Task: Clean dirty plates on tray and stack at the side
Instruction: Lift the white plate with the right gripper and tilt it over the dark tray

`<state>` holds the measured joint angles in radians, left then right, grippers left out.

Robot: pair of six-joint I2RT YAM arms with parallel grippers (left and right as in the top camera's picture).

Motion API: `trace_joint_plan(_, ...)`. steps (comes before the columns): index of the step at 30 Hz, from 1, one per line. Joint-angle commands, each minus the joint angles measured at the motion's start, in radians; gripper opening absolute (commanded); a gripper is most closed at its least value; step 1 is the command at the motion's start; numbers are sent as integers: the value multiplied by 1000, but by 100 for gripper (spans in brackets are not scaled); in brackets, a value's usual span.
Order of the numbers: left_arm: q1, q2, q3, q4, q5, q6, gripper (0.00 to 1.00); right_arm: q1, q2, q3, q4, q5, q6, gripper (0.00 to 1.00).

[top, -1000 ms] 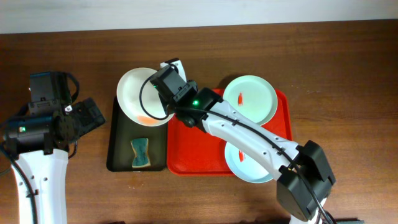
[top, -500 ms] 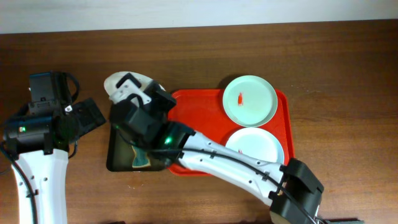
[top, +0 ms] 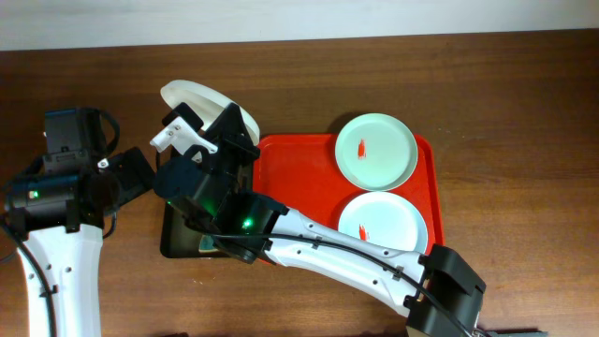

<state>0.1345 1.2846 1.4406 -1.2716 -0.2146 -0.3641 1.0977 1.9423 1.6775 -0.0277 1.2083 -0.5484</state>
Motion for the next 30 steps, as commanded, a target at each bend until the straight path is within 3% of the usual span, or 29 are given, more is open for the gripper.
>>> trace_joint_plan(1,4,-6,21,2,-11,-13,99,3,-23,19,6,31,5,4)
trace_joint_plan(30,4,-6,21,2,-11,-13,99,-6,-23,19,-24,-16,31,4)
